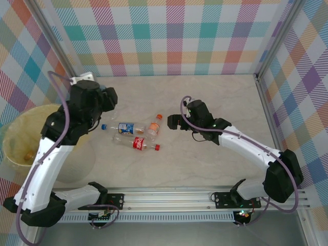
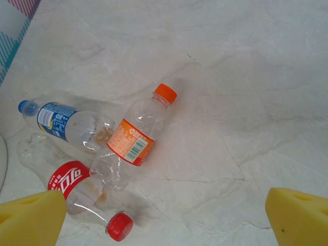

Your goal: Put the plastic bottles in the bin

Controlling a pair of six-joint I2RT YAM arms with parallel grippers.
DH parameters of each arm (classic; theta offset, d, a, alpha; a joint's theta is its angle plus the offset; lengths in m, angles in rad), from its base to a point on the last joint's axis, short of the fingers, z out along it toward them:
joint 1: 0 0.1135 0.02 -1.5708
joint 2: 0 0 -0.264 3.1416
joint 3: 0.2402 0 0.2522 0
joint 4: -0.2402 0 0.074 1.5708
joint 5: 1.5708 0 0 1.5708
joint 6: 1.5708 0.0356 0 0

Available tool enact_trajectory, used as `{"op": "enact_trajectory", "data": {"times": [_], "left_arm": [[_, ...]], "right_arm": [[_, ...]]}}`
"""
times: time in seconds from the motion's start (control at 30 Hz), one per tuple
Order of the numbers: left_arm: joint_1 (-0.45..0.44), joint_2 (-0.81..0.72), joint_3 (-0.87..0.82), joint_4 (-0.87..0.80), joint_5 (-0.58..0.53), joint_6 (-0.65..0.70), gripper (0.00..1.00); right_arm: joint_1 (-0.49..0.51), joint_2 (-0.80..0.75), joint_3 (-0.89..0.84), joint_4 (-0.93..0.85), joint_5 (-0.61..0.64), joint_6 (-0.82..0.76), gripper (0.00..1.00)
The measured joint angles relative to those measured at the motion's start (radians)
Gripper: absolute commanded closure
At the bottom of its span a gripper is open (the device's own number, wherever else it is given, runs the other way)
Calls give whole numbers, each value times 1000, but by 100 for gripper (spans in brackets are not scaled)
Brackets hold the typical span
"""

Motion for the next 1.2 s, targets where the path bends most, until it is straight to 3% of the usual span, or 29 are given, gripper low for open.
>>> {"op": "enact_trajectory", "data": {"times": [0.47,0.57,0.7,1.2], "left_arm": [[6,-8,98,-138,-467,74,50],[45,17,98,-156,-591,86,49],[200,28,59,-155,-621,89,48],[839,-76,-272,-142,-369,138,48]], "right_arm": [[0,56,54,-18,-3,3,0],[0,71,68,-21,-8,3,0],[0,87,81,-25,-19,4,0],[0,153,143,-44,-79,29,0]]}}
